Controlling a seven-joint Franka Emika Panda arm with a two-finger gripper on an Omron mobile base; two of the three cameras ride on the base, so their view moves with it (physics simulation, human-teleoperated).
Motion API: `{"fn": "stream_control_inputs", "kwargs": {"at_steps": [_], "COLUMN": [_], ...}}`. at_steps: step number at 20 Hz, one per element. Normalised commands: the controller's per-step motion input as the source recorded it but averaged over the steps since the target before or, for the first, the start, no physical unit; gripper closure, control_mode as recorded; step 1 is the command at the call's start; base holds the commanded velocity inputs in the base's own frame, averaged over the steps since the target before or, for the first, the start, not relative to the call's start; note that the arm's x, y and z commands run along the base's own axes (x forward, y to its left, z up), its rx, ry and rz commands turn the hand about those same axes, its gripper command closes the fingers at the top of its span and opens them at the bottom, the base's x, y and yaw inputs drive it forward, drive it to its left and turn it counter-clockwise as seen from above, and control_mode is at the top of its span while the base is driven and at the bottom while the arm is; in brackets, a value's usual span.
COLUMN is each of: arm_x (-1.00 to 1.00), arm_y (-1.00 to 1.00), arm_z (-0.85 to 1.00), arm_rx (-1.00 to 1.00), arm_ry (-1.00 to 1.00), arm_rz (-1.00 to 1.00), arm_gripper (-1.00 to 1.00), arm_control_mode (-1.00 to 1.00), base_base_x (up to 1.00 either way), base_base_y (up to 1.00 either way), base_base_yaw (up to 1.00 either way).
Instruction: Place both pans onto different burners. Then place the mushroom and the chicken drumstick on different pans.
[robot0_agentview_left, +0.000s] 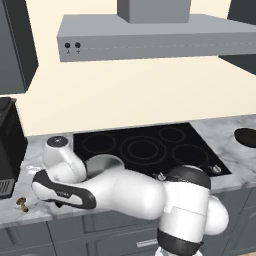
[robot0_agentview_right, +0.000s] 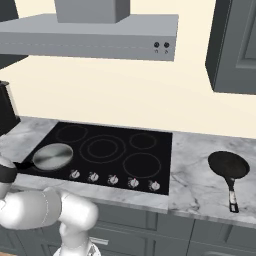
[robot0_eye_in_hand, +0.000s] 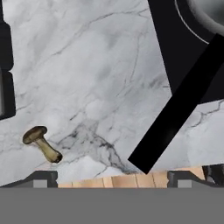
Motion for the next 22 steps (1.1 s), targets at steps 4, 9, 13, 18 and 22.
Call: {"fn": "stream_control_inputs", "kwargs": {"at_steps": [4,9,13,18,22], "arm_x": [0.00,0.00,0.00,0.00,0.00], "arm_y": [0.47,0.38,0.02,0.02,0.11], "arm_z": [0.00,-0.08,-0.30,-0.43,-0.57], "arm_rx": [-0.13,-0.11,-0.06,0.00,0.00], "arm_ry": [-0.02,-0.04,-0.04,-0.03,-0.05], "arm_rz": [0.04,0.02,0.07,0.13,0.12], "arm_gripper": [-1.00,-1.00,-1.00,-1.00,-1.00], "arm_control_mode": [-1.00,-1.00,-1.00,-1.00,-1.00], "base_base_x": [0.00,0.00,0.00,0.00,0.00], "base_base_y": [0.00,0.00,0.00,0.00,0.00], "base_base_yaw": [0.00,0.00,0.00,0.00,0.00]}}
